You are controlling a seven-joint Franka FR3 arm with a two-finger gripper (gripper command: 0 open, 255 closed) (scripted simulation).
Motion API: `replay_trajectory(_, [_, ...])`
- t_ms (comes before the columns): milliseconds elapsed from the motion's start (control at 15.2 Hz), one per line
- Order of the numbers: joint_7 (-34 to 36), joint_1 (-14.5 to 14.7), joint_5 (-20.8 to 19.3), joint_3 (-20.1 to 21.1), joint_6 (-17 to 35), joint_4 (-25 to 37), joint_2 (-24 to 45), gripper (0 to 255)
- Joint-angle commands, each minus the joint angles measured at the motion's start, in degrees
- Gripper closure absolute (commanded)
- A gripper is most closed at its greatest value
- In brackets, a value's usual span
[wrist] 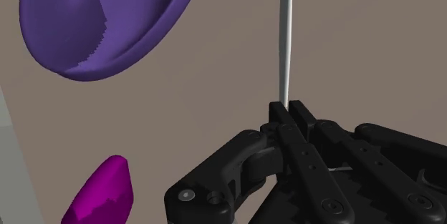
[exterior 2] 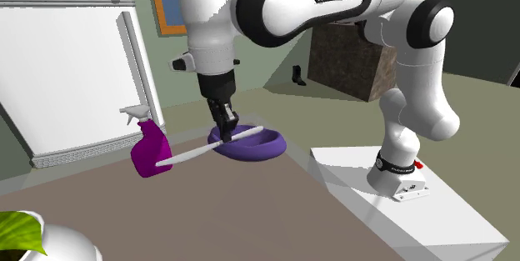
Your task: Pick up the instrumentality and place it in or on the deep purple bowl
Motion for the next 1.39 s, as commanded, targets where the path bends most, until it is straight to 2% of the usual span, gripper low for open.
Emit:
replay_trajectory(0, [-2.01, -1.53, 0.52, -0.58, 0.97, -4.12, -3.21, 255])
replay_trajectory(396, [-9.10, -6.00, 1.54, -3.30, 2.65, -13.43, -11.04, 255])
replay_trajectory(858, [-18.23, -10.83, 1.70, -7.60, 3.15, -20.52, -17.83, 255])
replay_trajectory(1320, [-18.12, -10.82, 1.68, -7.63, 8.52, -25.82, -17.75, 255])
